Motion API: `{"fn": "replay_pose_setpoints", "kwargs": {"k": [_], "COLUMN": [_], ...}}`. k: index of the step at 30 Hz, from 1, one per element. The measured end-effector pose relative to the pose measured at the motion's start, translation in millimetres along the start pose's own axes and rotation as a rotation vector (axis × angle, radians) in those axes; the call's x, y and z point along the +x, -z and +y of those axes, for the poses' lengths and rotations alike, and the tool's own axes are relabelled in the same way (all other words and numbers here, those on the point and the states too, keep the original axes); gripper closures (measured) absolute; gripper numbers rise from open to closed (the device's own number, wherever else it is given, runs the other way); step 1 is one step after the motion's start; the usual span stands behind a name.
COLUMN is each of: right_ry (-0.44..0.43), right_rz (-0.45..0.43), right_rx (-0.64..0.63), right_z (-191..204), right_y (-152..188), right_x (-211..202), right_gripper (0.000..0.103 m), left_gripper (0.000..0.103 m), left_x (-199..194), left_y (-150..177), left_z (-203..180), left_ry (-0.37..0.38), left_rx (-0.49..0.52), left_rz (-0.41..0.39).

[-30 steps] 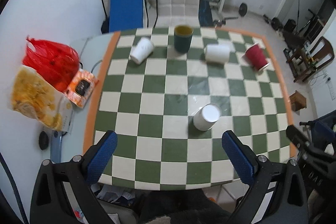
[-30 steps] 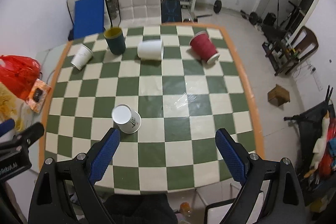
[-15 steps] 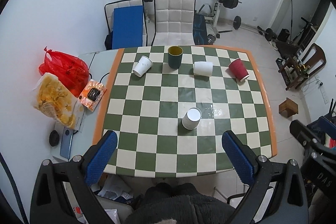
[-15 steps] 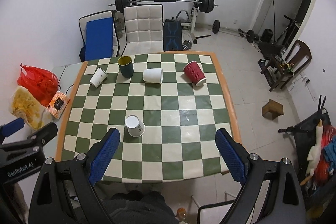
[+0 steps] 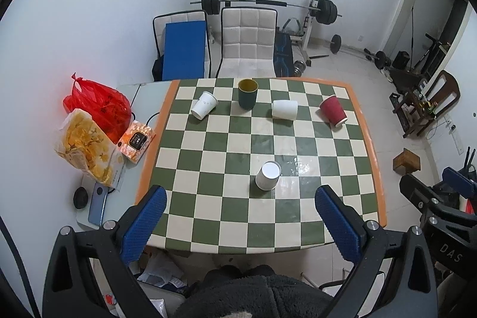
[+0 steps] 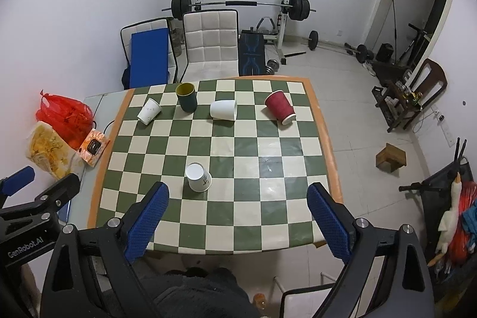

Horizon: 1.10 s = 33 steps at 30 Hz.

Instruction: Flip cup upside down

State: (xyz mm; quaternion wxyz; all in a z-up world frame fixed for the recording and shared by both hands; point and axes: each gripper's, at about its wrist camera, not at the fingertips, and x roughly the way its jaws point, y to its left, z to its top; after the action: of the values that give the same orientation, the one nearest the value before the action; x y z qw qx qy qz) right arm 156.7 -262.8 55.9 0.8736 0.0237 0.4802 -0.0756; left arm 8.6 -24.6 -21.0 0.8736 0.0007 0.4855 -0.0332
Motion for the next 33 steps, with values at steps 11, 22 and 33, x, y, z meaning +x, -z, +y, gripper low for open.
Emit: {"fn": "replay_pose_setpoints", "kwargs": {"k": [11, 22, 33], "right_ry": [-0.007, -0.019, -0.025], "right_rz": [-0.005, 0.005, 0.008], "right_rx": [0.001, -0.001, -0.009], "right_z": [-2.7, -2.6, -2.8], "right_y": [-11.3, -12.8, -12.5], "right_x": [1.5, 3.7, 7.9], "right_gripper": [0.006, 0.006, 0.006], "left_gripper": [0.001, 0.001, 0.001], "left_x": [-2.6, -0.5, -4.2], "left_y": [-3.1, -2.6, 0.2], "left_z": [-2.0, -0.4, 6.6], "left_ry": [-0.002, -0.014, -0.043], "left_rx": [-0.003, -0.023, -0.043], "left_rz": [-0.006, 0.001, -0.009]}}
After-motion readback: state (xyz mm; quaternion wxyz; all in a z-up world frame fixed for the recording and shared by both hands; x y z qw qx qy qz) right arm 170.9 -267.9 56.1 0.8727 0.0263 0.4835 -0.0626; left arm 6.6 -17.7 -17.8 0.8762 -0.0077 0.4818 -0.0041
